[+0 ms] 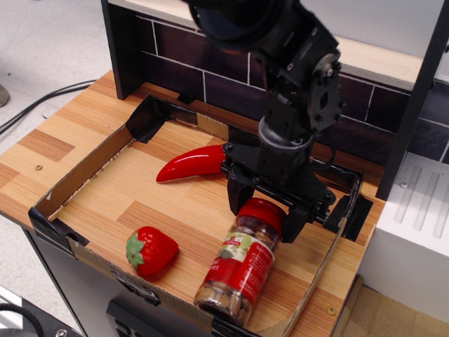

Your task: Topple basil bottle

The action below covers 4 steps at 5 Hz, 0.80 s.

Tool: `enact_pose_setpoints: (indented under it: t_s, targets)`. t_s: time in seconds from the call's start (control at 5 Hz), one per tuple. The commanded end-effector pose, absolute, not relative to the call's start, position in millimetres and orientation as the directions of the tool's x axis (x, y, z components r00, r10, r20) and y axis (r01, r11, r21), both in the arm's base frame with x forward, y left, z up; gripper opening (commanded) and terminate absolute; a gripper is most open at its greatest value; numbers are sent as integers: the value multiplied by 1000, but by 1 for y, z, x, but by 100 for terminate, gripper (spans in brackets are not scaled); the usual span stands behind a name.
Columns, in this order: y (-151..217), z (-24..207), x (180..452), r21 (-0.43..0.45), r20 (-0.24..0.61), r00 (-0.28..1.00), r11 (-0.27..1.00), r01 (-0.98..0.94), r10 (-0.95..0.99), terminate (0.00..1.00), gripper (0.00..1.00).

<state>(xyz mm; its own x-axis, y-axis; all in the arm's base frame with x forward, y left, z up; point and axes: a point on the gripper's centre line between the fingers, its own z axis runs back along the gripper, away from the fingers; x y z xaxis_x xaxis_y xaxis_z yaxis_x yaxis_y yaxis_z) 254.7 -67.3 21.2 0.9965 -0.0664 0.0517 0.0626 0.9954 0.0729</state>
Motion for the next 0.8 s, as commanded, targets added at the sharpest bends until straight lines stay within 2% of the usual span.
enact_pose_setpoints:
  t_s: [0.0, 0.4, 0.6]
  targets:
    - [-73, 31, 286, 82, 199, 979, 996, 25, -41, 0, 100]
    - [-72, 44, 289, 64, 156, 987, 997, 30, -40, 0, 100]
    - [-70, 62, 288, 49, 125, 991, 998, 38, -44, 0, 100]
